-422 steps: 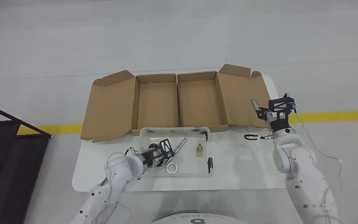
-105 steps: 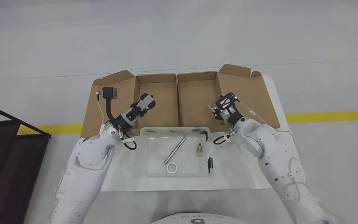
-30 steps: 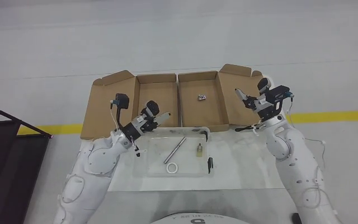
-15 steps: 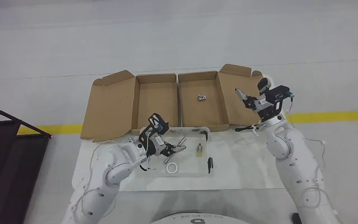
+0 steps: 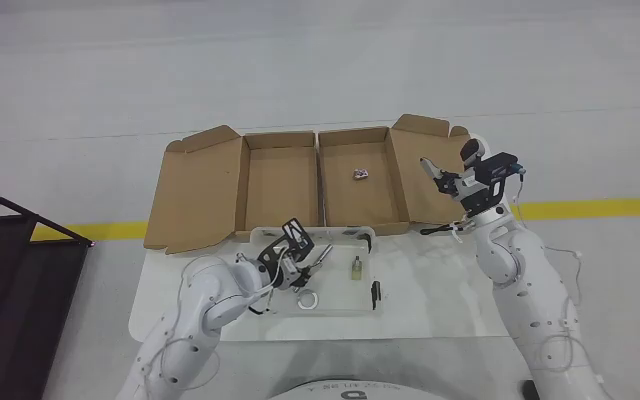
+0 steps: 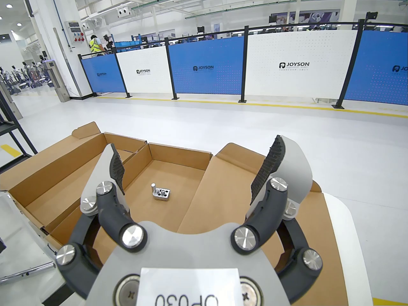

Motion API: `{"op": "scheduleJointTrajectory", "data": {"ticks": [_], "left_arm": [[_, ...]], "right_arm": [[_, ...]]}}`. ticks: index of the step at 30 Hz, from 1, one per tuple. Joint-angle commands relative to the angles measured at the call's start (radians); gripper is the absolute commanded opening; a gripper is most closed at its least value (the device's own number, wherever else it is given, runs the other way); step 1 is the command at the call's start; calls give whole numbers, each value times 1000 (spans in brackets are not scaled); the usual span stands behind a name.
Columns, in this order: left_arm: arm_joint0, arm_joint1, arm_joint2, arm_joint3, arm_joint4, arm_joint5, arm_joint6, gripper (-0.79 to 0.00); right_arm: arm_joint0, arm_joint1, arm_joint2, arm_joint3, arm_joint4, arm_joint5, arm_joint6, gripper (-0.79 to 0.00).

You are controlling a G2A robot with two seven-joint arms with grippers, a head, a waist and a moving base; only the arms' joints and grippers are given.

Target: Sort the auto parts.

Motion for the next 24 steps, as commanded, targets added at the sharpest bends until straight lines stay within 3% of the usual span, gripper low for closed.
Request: {"op": "scheduleJointTrajectory", "data": {"ticks": [1,12,24], "left_arm": [[-10,-1,11,13,9,7,-4,-480],[-60,-6,70,77,66,31,-33,-471],[-68,-1,87,91,84,34,-83,-468]], "right_arm": [[0,0,0,0,0,0,0,0],[0,0,0,0,0,0,0,0],[0,0,0,0,0,0,0,0]]}}
